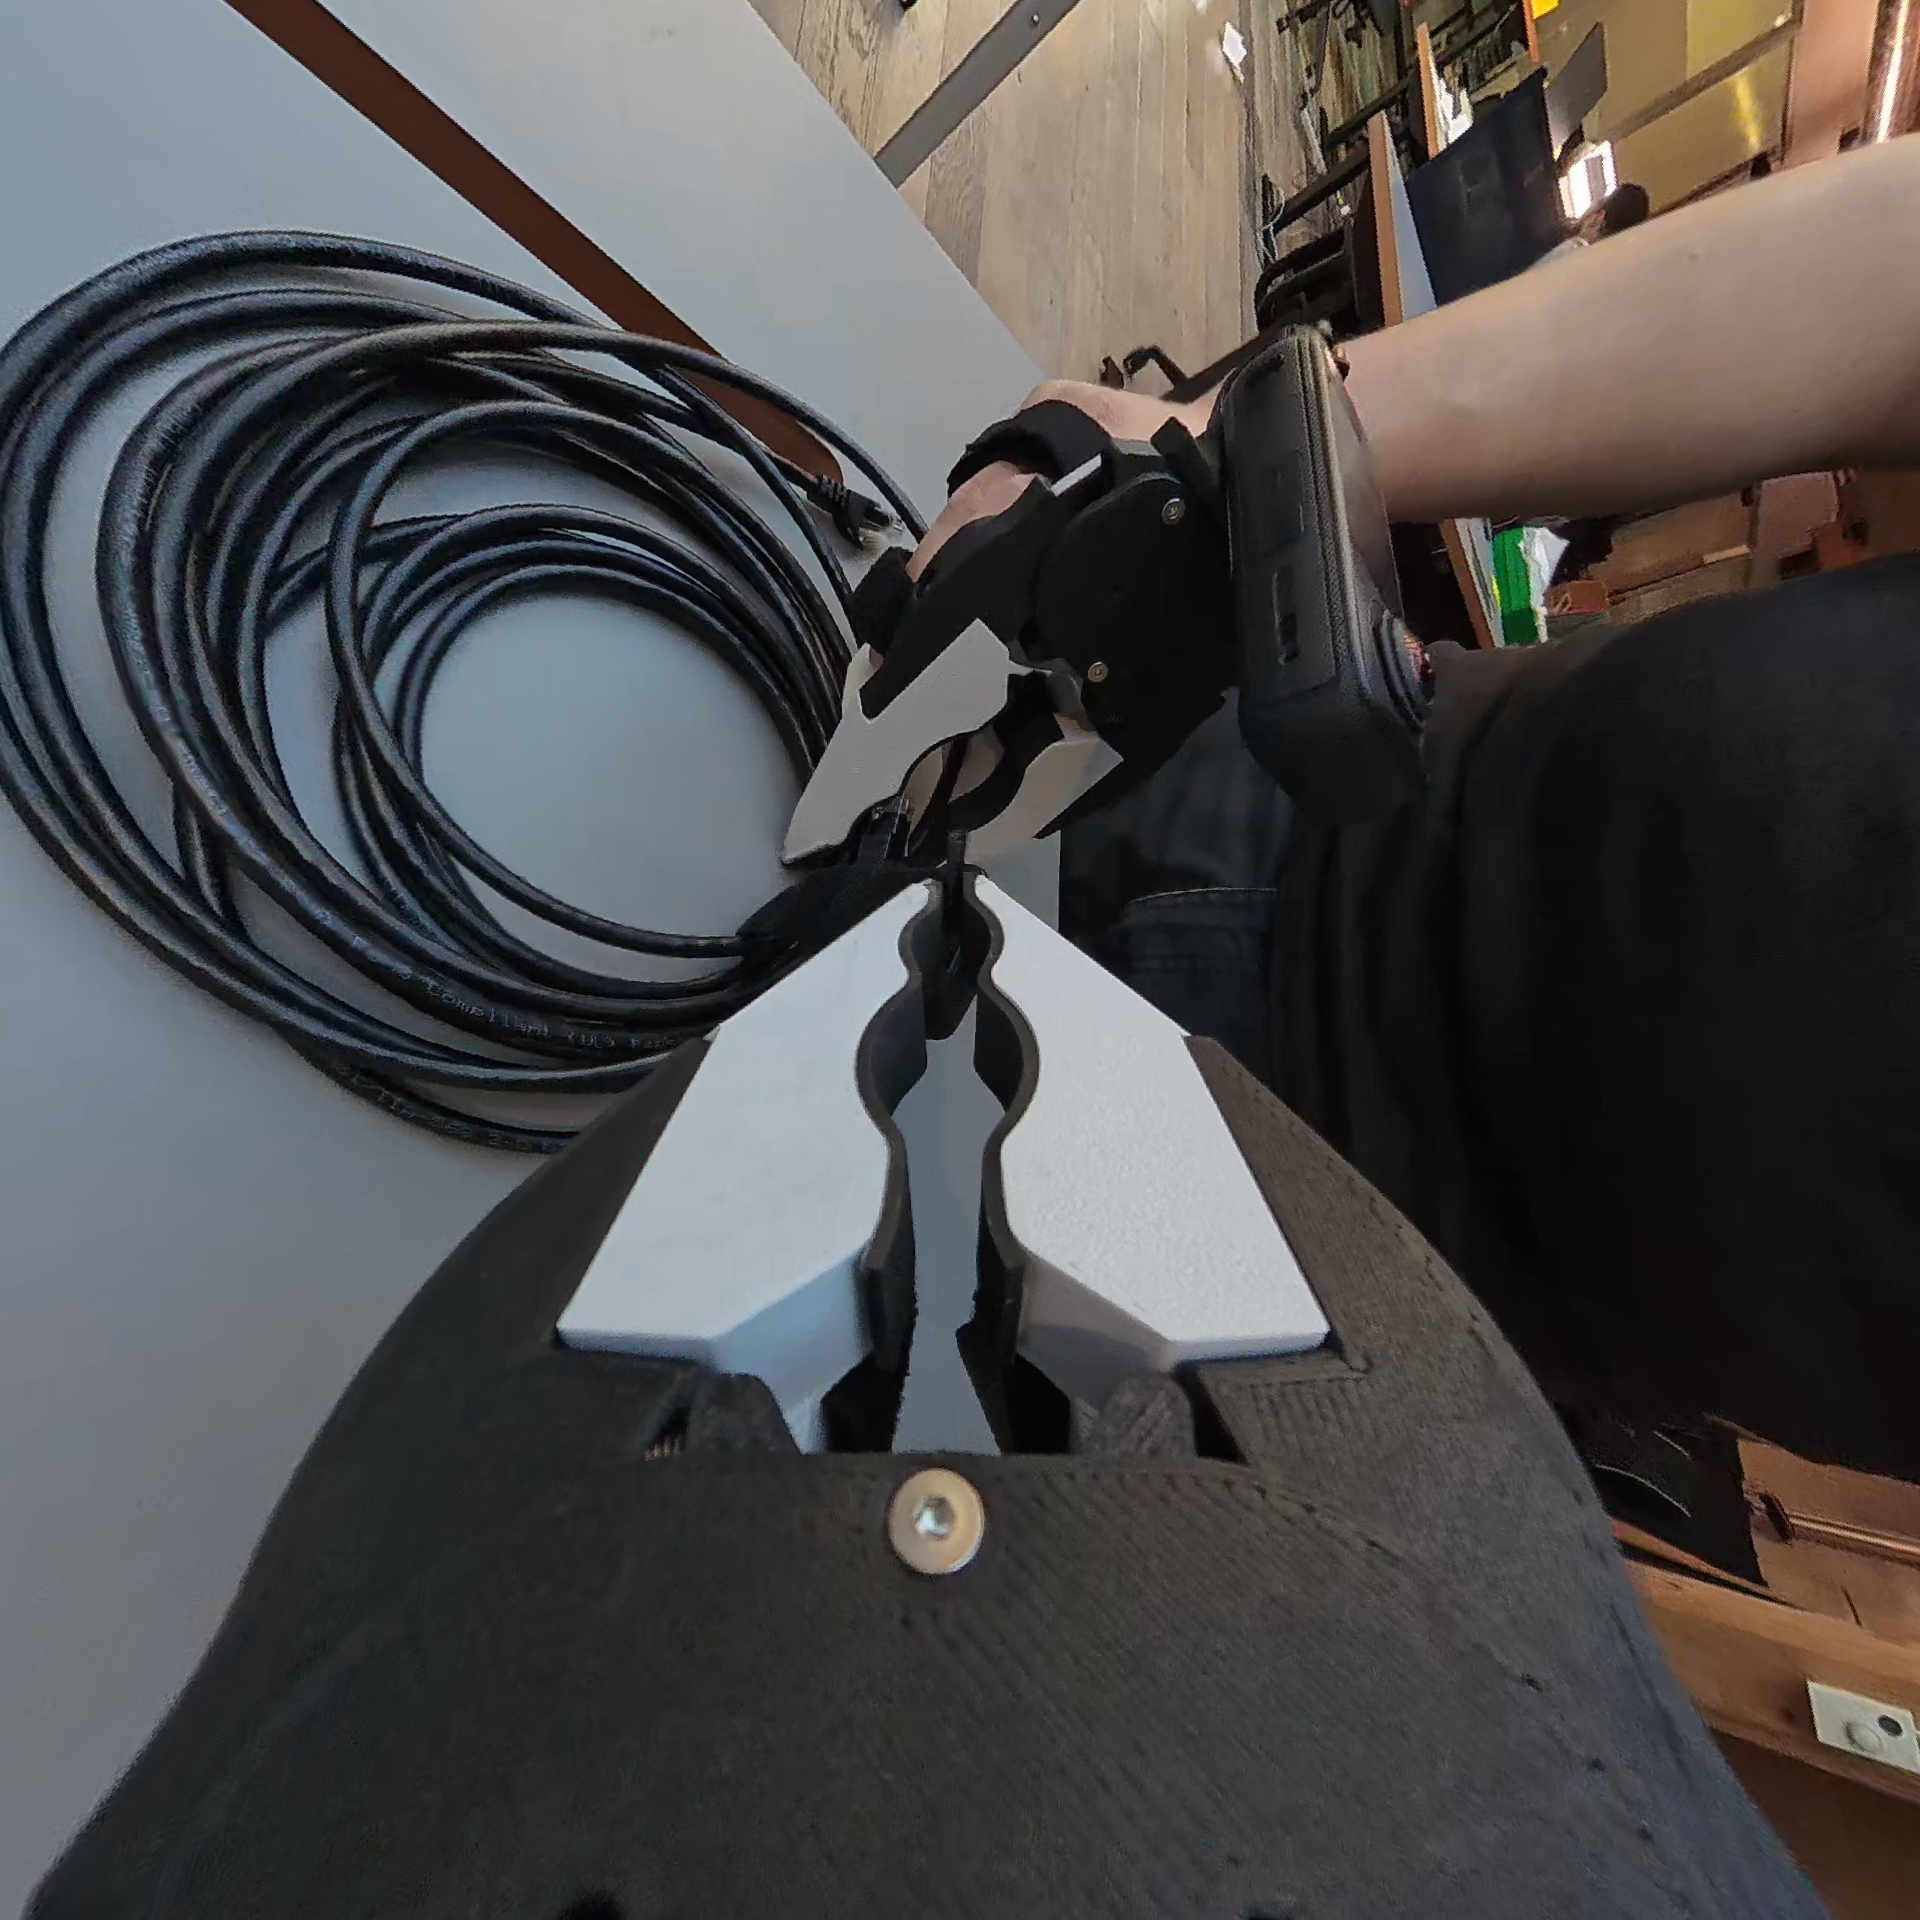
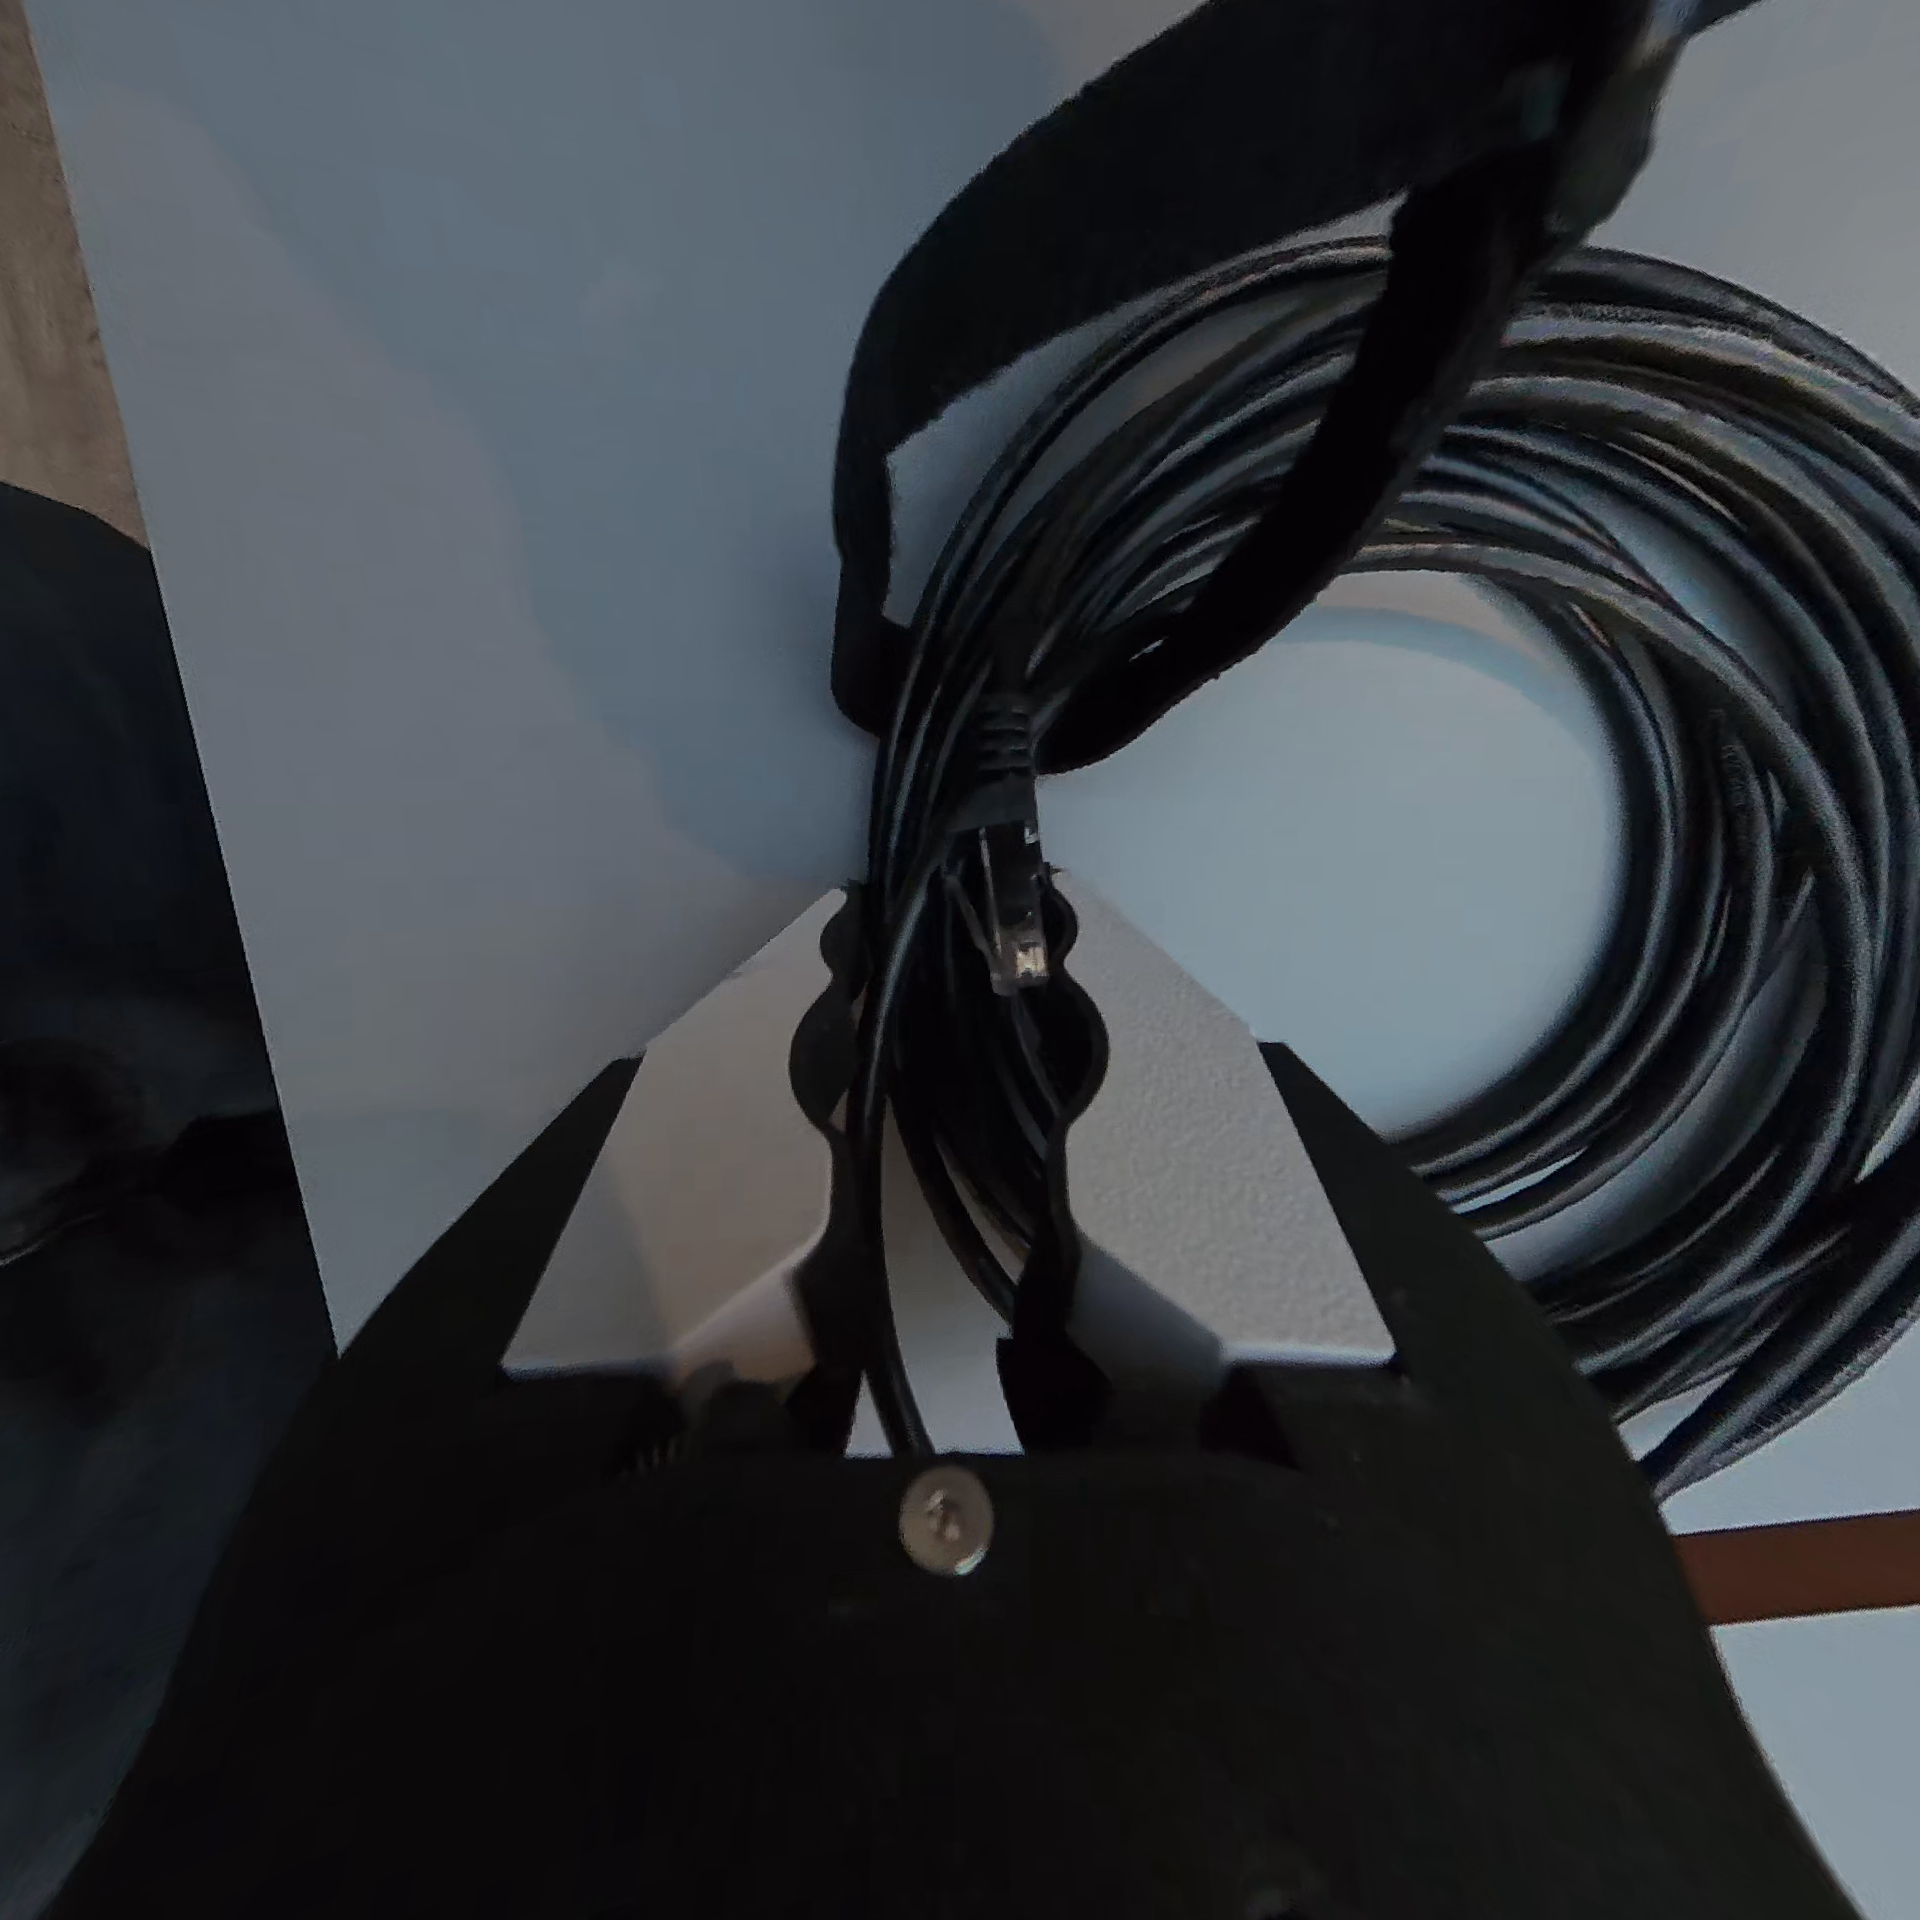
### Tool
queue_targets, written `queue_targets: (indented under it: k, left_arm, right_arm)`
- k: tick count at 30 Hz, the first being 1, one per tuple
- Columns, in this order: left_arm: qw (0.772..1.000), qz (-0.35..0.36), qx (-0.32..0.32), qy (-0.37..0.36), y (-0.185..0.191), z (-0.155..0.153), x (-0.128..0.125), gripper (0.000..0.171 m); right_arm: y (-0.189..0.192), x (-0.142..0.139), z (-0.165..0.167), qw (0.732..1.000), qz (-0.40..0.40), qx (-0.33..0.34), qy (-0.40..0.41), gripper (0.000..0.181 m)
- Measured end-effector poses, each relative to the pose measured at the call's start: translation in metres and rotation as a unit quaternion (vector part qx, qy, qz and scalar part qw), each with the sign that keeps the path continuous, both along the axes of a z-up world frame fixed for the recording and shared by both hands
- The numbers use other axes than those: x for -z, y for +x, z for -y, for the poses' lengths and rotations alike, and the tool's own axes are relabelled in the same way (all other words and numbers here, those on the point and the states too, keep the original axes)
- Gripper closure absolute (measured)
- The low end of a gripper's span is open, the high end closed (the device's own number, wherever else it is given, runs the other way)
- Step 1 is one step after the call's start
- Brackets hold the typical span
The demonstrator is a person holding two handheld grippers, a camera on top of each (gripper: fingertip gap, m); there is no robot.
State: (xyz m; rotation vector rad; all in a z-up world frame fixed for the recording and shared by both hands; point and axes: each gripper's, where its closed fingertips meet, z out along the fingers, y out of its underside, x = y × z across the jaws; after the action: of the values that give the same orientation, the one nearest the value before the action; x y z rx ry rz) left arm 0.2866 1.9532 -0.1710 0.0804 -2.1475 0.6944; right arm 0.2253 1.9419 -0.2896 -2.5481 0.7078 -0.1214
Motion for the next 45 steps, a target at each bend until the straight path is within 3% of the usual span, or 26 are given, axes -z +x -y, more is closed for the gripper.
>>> queue_targets:
  k: [7,13,16,19,23,26,29,32,34,38,41,45]
  left_arm:
    - [1.0,0.02,0.01,-0.001,0.003,-0.003,-0.003,0.171]
    - [0.998,0.042,0.049,0.015,-0.002,-0.002,0.0,0.171]
    - [0.997,0.036,0.062,0.019,-0.011,0.003,0.001,0.171]
    - [0.997,0.034,0.067,0.019,-0.018,0.01,-0.002,0.171]
    - [0.996,0.046,0.073,0.016,-0.028,0.016,-0.005,0.171]
    - [0.996,0.047,0.069,0.015,-0.032,0.019,-0.007,0.171]
    - [0.997,0.037,0.062,0.012,-0.034,0.022,-0.009,0.171]
    - [0.998,0.026,0.058,0.011,-0.036,0.024,-0.009,0.171]
    - [0.998,0.028,0.059,0.011,-0.037,0.025,-0.009,0.171]
    - [0.997,0.043,0.061,0.02,-0.034,0.026,-0.004,0.171]
    - [0.997,0.04,0.059,0.02,-0.032,0.026,-0.005,0.171]
    - [0.996,0.048,0.073,0.029,-0.041,0.022,0.006,0.171]
  right_arm:
    - [-0.008,-0.001,0.006,0.998,-0.041,-0.053,0.001,0.162]
    - [-0.032,-0.002,0.026,0.984,-0.085,-0.158,0.015,0.163]
    - [-0.034,-0.002,0.034,0.982,-0.089,-0.163,0.015,0.162]
    - [-0.027,-0.012,0.037,0.991,-0.101,-0.078,0.039,0.139]
    - [-0.015,-0.063,0.032,0.986,-0.065,0.063,0.143,0.139]
    - [-0.004,-0.108,0.009,0.93,-0.084,0.201,0.296,0.152]
    - [0.015,-0.112,0.002,0.88,-0.105,0.296,0.356,0.148]
    - [0.034,-0.117,0.015,0.871,-0.029,0.325,0.367,0.157]
    - [0.035,-0.114,0.016,0.864,-0.037,0.331,0.378,0.161]
    - [0.035,-0.115,0.007,0.806,-0.123,0.355,0.459,0.181]
    - [0.035,-0.114,0.005,0.765,-0.156,0.375,0.499,0.18]
    - [0.023,-0.102,-0.001,0.775,-0.183,0.372,0.476,0.18]
